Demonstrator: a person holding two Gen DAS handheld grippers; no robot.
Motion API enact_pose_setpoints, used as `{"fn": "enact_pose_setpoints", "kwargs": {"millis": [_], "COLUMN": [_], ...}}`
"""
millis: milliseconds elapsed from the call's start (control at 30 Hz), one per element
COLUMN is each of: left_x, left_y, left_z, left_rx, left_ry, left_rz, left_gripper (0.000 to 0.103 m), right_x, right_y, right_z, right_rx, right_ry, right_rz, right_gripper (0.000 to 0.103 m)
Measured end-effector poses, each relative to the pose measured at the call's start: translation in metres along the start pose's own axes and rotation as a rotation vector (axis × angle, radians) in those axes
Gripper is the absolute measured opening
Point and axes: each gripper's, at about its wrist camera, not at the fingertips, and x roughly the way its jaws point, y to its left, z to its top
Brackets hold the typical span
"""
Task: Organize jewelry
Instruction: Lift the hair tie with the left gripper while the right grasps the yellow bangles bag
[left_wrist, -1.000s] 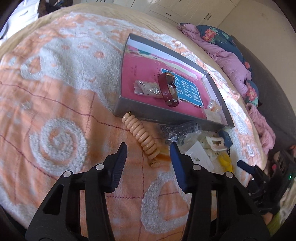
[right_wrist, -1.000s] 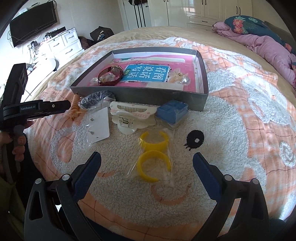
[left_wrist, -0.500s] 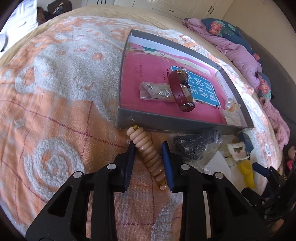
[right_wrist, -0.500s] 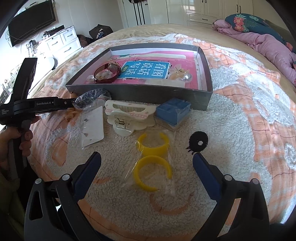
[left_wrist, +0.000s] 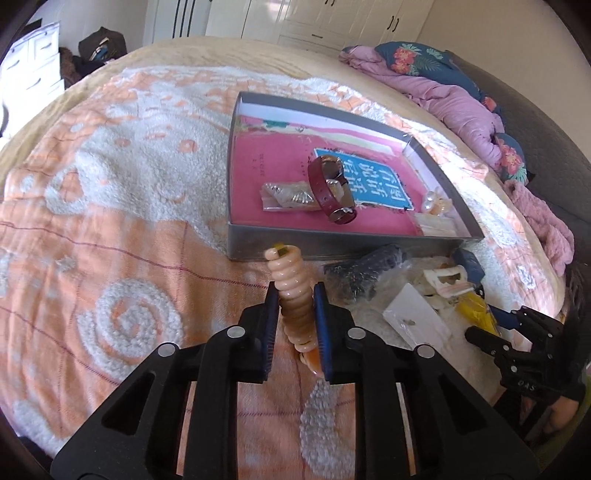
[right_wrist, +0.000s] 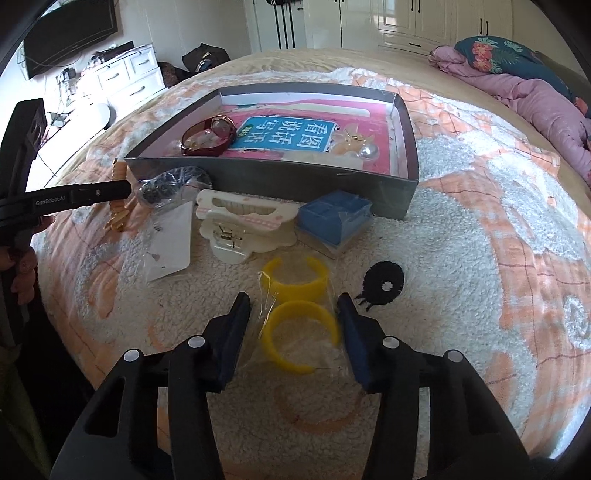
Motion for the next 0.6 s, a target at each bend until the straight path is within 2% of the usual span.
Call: {"fn": "enact_pose_setpoints", "kwargs": {"millis": [267,467,600], "left_x": [-0.024,-0.045,-0.056], "left_y": [0.002,-0.004,-0.004], "left_z": [0.001,0.008,0.015], "left_rx": [0.004,0.020,0.023], "left_ry": [-0.041,-0.098,-0.134], "left_rz": [-0.017,-0.021,-0.020], "left_gripper": [0.011,0.011,0.011], "right_x": [-0.026,-0.054,-0.069], "right_y": [-0.003,0.006,-0.005], "right_z": [-0.004,0.007,0.019], "right_rx": [0.049,0.030,0.055], "right_ry": [-0.020,-0.104,-0.160], "right_rz": [0.086,0.107,0.101], "right_gripper": [0.043,0.042,0.042]}}
